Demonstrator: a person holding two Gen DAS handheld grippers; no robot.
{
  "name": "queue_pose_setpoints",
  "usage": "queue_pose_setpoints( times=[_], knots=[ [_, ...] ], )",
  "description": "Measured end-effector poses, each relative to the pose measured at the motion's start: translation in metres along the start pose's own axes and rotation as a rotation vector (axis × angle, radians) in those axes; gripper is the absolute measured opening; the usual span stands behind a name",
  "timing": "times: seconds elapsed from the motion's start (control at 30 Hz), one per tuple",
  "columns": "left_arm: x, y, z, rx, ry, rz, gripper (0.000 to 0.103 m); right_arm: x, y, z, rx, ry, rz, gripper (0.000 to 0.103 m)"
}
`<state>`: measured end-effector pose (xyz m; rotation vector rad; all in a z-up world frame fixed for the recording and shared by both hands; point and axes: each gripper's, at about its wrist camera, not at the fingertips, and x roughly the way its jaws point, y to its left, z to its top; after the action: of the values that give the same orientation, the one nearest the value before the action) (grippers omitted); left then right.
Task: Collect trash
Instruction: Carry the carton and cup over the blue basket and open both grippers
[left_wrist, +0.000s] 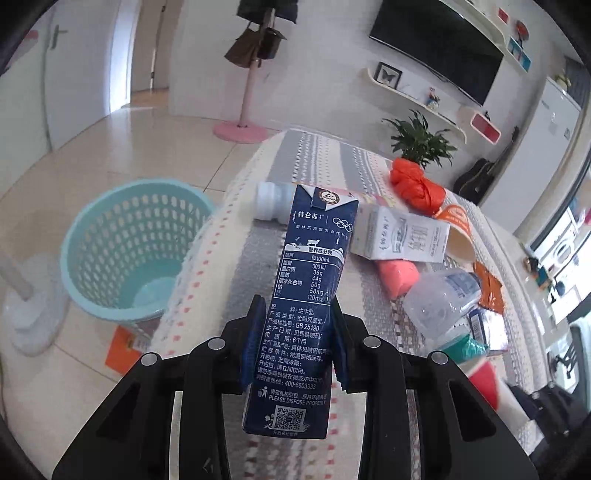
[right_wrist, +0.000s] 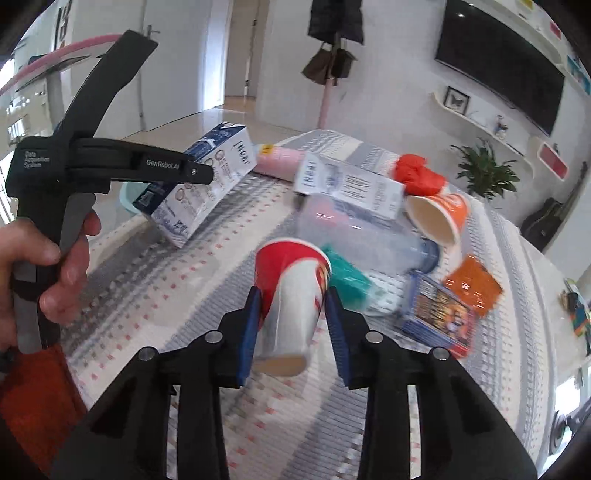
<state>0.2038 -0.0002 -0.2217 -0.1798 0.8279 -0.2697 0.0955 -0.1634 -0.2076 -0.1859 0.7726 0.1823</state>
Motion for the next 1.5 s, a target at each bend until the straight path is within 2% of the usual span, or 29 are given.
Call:
queue_pose_setpoints(
  times=[0.07, 0.17, 0.27, 0.37, 0.5, 0.67, 0.9, 1.0, 1.1, 1.17, 1.2, 1.27, 1.3, 1.33, 1.5],
  knots=[
    [-0.002, 0.01, 0.006, -0.044, 0.007, -0.015, 0.031, -0.001, 0.008, 0.006, -0.028, -0.003, 0.012, 0.029],
    [-0.015, 0.033, 0.019, -0.091, 0.005, 0.005, 0.031, -0.007, 0.015, 0.03, -0.061, -0.027, 0.031, 0.029],
    [-0.033, 0.06, 0.037, -0.137, -0.046, 0.006, 0.031, -0.016, 0.03, 0.066, -0.118, -0.084, 0.056, 0.029],
    [-0.045, 0.087, 0.058, -0.141, -0.081, 0.022, 0.031, -0.012, 0.052, 0.102, -0.193, -0.148, 0.072, 0.029],
    [-0.045, 0.12, 0.08, -0.137, -0.096, 0.094, 0.031, 0.018, 0.076, 0.149, -0.192, -0.159, 0.156, 0.029],
    [-0.024, 0.16, 0.096, -0.178, -0.074, 0.144, 0.032, 0.069, 0.104, 0.187, -0.163, -0.122, 0.199, 0.029],
    [0.035, 0.193, 0.092, -0.206, 0.036, 0.185, 0.032, 0.161, 0.124, 0.194, -0.12, 0.031, 0.195, 0.03],
    [0.05, 0.198, 0.088, -0.208, 0.052, 0.186, 0.032, 0.181, 0.122, 0.199, -0.077, 0.072, 0.209, 0.03],
    [0.06, 0.203, 0.091, -0.223, 0.049, 0.173, 0.032, 0.189, 0.123, 0.205, -0.045, 0.071, 0.188, 0.031],
    [0.061, 0.203, 0.09, -0.211, 0.037, 0.179, 0.036, 0.196, 0.125, 0.208, -0.041, 0.076, 0.164, 0.037],
    [0.062, 0.202, 0.092, -0.202, 0.033, 0.179, 0.039, 0.199, 0.124, 0.21, -0.032, 0.076, 0.169, 0.045],
    [0.06, 0.2, 0.091, -0.192, 0.025, 0.177, 0.046, 0.195, 0.127, 0.209, -0.027, 0.067, 0.178, 0.045],
    [0.059, 0.2, 0.092, -0.192, 0.019, 0.18, 0.056, 0.195, 0.125, 0.211, -0.023, 0.065, 0.183, 0.045],
    [0.057, 0.201, 0.092, -0.194, 0.013, 0.183, 0.059, 0.193, 0.122, 0.211, -0.008, 0.065, 0.191, 0.045],
    [0.043, 0.195, 0.093, -0.188, -0.012, 0.149, 0.054, 0.179, 0.11, 0.205, 0.022, 0.057, 0.201, 0.045]
  ],
)
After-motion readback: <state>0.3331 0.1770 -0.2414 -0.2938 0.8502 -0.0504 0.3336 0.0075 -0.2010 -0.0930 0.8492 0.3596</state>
